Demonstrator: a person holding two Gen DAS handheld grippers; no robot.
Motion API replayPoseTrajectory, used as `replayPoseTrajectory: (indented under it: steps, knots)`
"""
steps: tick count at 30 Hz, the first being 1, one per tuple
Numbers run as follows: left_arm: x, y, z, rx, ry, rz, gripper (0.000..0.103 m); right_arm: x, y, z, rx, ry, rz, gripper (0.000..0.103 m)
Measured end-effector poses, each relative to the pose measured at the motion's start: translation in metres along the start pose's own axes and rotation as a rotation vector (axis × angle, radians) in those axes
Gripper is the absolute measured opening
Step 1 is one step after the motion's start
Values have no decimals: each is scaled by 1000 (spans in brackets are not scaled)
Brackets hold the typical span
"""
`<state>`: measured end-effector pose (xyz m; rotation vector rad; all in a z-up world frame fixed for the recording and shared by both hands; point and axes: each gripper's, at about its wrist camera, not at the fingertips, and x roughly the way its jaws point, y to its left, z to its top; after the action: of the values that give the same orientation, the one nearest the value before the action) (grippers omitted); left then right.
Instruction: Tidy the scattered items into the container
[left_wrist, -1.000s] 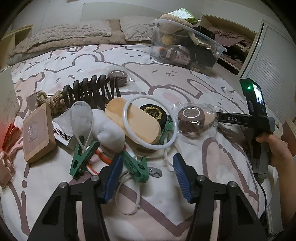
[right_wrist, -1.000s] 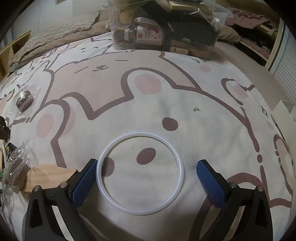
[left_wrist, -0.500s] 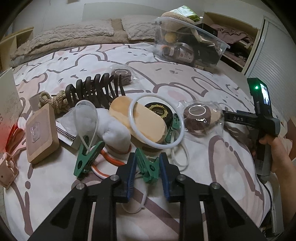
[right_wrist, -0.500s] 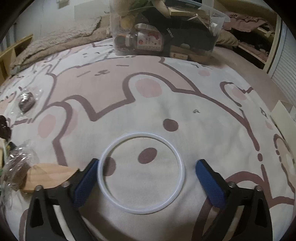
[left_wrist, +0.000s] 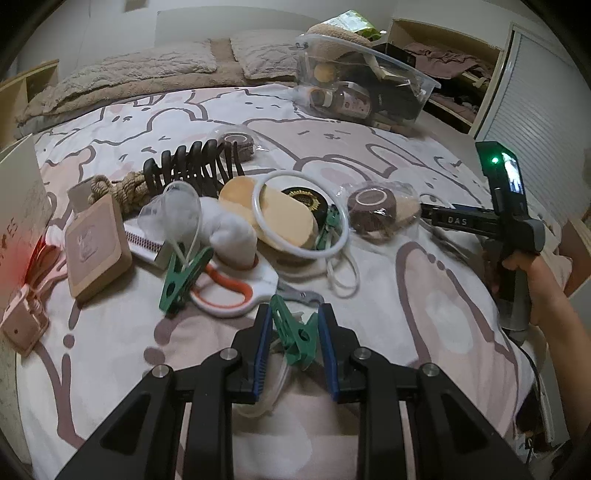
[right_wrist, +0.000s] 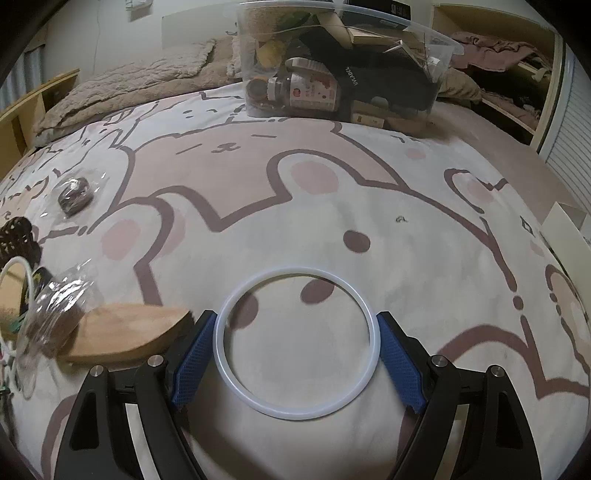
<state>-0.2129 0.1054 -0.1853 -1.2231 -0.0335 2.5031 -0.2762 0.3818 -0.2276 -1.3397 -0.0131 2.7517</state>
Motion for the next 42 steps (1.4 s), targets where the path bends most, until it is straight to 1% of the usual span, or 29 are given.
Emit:
replayPoseTrajectory:
  steps: [10,15,19,20,22,25,27,31,33,36,42]
  knots:
    - [-19,-1,-25,24,36,-48,25,-19,10,-21,7,2,6,85]
    - [-25,-4,-35,53,38,-51,25,-29,17,-31,-5,6,6,85]
    - [-27,-7,-39,84,23,-33,26,-36,24,-41,-18,6,-8,85]
    - [-25,-9,-40,97,27,-23,27,-38,25,-43,-20,5,-8,85]
    - [-23,-12,-42,123,30,-2,39,-42,27,-48,-19,3,-2,85]
    - [-23,-18,-43,178,16,33,50,-48,30,-56,-22,-2,3,85]
    - [-23,-22,-43,231,6,63,55,-51,33,-61,-28,-6,2,85]
    - [-25,-32,-44,323,-12,105,56,-57,36,-68,-29,-14,4,85]
    - [-30,-36,-45,355,-39,117,56,-60,37,-72,-26,-18,8,85]
    - [-41,-43,-45,377,-71,101,56,-62,38,-75,-25,-27,9,85]
    - [-51,-63,-48,414,-84,11,56,-63,37,-77,-20,-34,12,85]
